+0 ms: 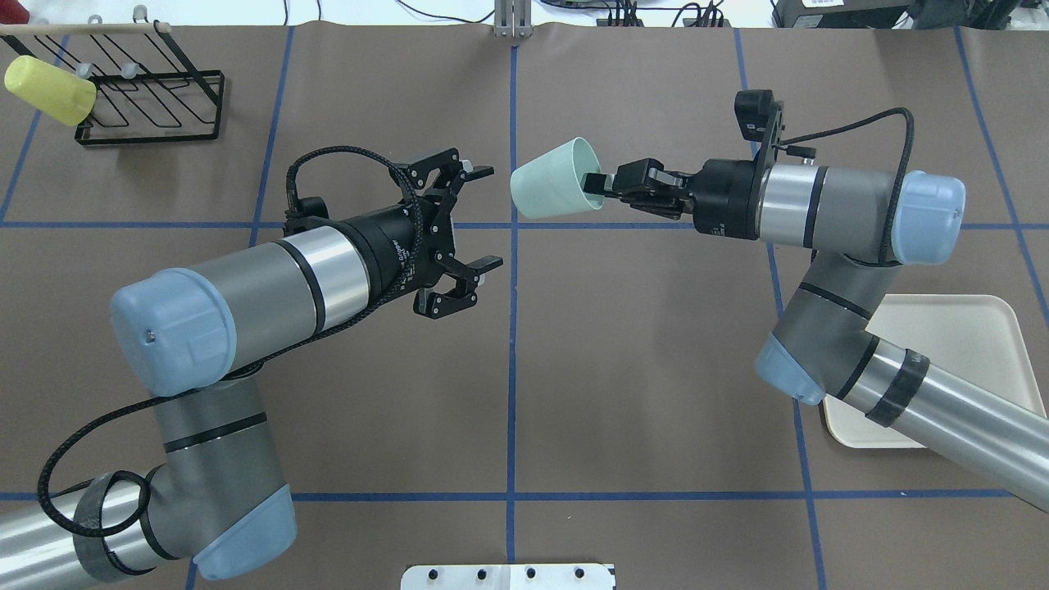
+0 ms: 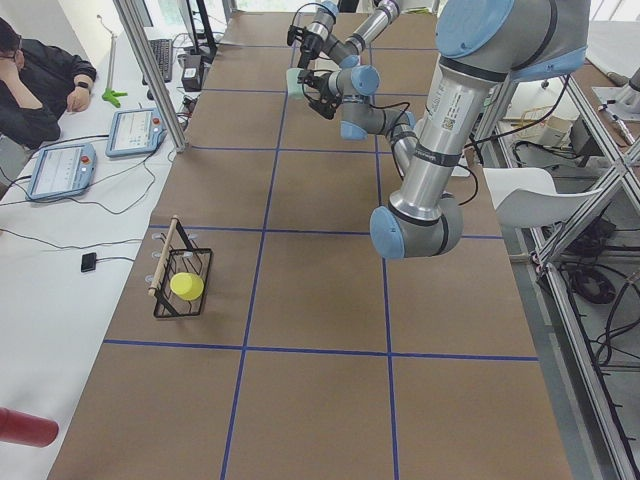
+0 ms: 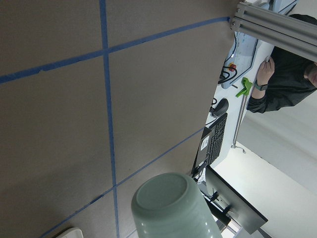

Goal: Left arm grabs green cup and hands to right arm on tray

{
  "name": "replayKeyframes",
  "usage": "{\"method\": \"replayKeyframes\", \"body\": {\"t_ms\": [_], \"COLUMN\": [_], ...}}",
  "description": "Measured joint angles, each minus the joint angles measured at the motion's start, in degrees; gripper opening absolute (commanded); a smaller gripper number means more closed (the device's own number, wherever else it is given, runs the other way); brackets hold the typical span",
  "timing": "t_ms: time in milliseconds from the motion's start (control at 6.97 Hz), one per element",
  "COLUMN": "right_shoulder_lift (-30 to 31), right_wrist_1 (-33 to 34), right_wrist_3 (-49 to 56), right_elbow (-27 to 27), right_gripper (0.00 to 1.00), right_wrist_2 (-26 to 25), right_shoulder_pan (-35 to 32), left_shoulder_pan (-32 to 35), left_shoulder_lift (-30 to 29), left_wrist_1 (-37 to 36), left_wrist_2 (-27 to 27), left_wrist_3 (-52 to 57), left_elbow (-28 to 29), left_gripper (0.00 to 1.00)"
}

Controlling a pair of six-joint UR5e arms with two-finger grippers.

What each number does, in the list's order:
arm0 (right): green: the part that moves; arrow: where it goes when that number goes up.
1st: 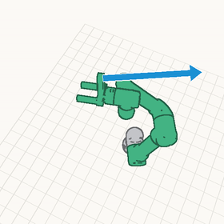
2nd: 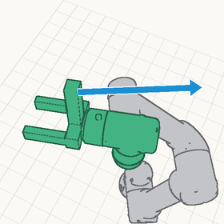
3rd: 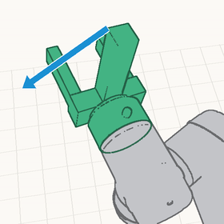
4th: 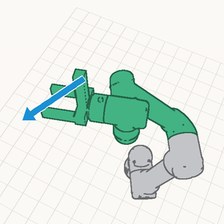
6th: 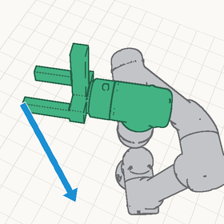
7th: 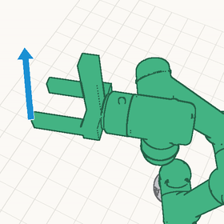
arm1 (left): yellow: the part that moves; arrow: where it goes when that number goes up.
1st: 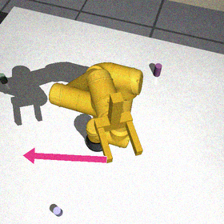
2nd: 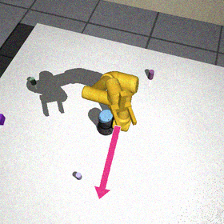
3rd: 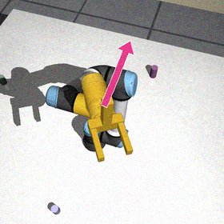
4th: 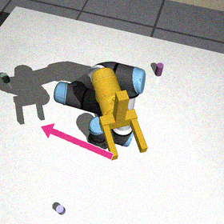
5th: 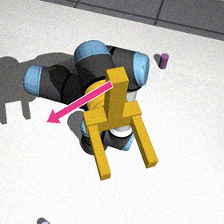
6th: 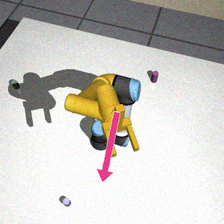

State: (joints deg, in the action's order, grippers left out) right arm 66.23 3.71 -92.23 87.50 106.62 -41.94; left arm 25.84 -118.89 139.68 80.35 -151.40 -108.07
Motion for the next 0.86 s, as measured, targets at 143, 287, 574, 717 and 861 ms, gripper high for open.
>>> {"method": "replayKeyframes", "body": {"t_ms": [143,287,574,717,861], "right_shoulder_lift": [0.27,0.64,2.07,3.14,4.94], "right_wrist_1": [1.78,5.31,15.47,19.92,22.79], "right_wrist_3": [0.91,3.91,16.83,22.82,28.21], "right_elbow": [-0.79,-1.10,-0.76,-0.36,0.14], "right_gripper": [0.00,0.00,0.00,0.00,0.00], "right_wrist_2": [0.78,2.88,8.06,10.27,11.84], "right_shoulder_pan": [-2.73,-5.45,-10.50,-13.11,-15.22], "left_shoulder_pan": [-0.07,-0.08,-0.04,0.07,0.29], "left_shoulder_lift": [0.06,0.11,0.18,0.17,0.16], "left_wrist_1": [-0.02,-0.29,-3.01,-5.25,-7.70], "left_wrist_2": [-0.01,0.00,0.12,0.12,0.09], "left_wrist_3": [4.35,9.54,23.48,29.49,35.44], "left_elbow": [0.12,0.33,0.63,0.58,0.44], "left_gripper": [1.00,1.00,1.00,1.00,1.00]}}
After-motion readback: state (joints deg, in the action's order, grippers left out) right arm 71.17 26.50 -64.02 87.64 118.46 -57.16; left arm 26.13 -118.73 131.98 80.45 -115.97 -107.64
